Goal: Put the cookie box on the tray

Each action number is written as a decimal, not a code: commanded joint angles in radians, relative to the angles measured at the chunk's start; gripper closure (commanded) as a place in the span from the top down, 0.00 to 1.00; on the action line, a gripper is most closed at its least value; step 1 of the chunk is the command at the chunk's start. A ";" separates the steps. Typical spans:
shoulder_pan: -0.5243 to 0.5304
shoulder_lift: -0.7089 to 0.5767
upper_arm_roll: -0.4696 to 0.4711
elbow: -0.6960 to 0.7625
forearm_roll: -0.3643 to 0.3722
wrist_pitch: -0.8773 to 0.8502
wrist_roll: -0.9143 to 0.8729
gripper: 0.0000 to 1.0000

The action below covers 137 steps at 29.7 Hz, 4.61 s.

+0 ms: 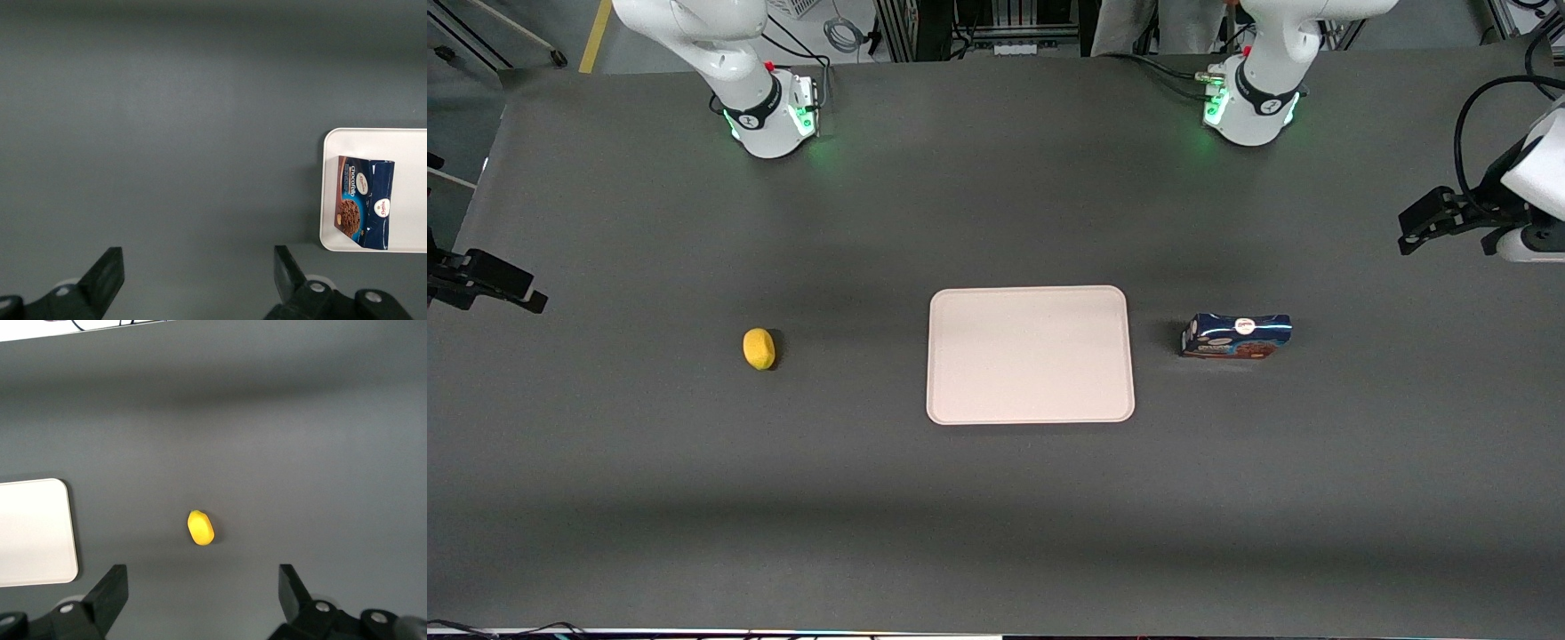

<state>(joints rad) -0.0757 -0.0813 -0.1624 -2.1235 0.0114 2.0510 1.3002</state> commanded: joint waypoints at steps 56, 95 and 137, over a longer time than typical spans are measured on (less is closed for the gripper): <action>0.022 0.247 -0.013 -0.263 0.122 0.639 0.007 1.00; 0.022 0.310 0.027 -0.260 0.122 0.718 0.007 0.10; 0.017 0.227 0.026 0.567 0.013 -0.413 -0.059 0.11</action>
<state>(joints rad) -0.0538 0.1311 -0.1387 -1.5961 0.0490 1.6674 1.2652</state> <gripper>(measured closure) 0.806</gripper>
